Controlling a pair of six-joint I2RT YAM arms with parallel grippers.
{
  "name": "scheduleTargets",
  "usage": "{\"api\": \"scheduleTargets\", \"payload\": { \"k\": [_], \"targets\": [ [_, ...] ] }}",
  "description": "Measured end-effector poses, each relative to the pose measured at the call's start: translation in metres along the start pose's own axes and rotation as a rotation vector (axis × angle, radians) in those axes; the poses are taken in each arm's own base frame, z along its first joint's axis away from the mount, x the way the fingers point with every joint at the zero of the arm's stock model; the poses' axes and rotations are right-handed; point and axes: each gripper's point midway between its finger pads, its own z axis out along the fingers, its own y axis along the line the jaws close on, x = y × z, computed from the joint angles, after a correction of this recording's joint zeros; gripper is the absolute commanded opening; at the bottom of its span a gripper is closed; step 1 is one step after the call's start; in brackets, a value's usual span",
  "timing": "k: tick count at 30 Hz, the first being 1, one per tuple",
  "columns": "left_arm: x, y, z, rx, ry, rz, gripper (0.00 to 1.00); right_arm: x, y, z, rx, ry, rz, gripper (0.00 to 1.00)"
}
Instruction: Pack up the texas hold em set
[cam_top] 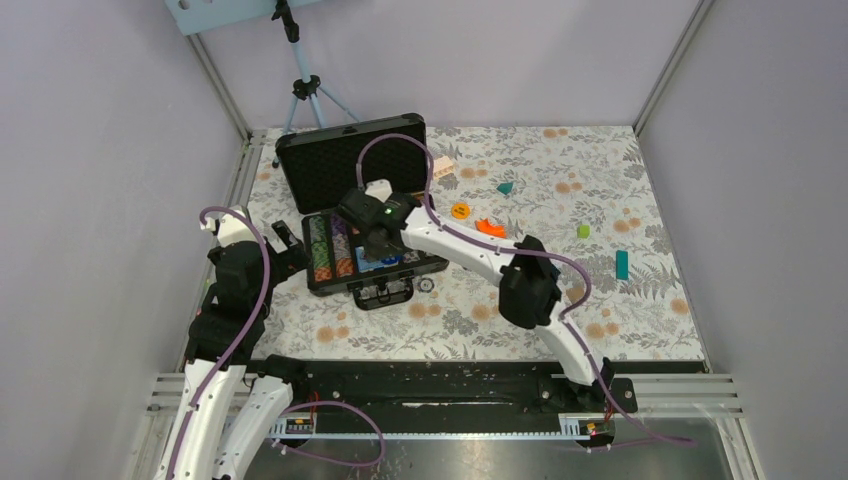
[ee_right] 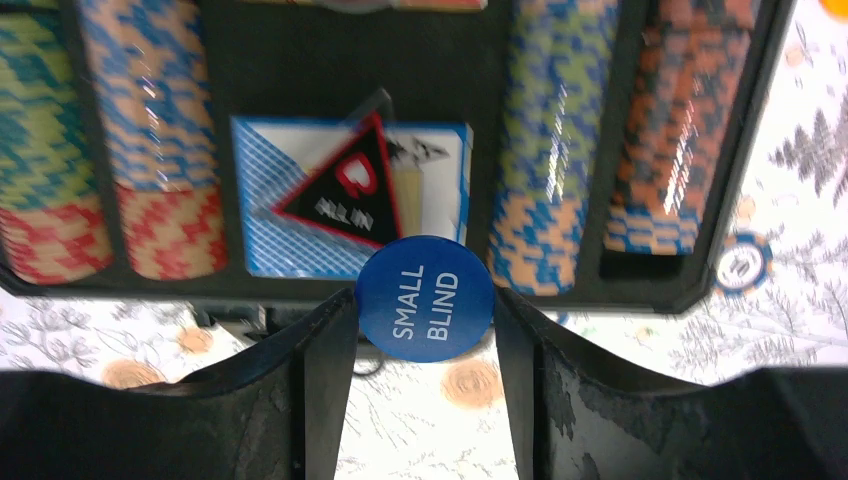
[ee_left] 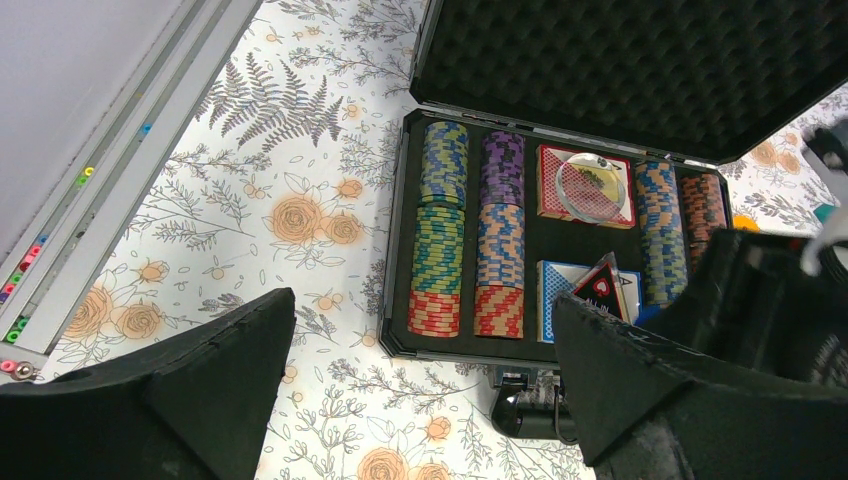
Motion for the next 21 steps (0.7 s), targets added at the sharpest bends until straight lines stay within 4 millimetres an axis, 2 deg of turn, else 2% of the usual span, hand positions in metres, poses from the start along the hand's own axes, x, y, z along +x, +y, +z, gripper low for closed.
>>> {"api": "scheduleTargets", "payload": {
  "k": [7, 21],
  "targets": [
    [0.0, 0.0, 0.0, 0.002, 0.0, 0.001, 0.99, -0.041, 0.027, 0.012, -0.052, -0.071, -0.026, 0.6],
    [0.0, -0.001, 0.0, 0.005, 0.002, 0.006, 0.99, -0.048, 0.02, 0.025, -0.084, -0.047, -0.017, 0.61]
  ]
}}
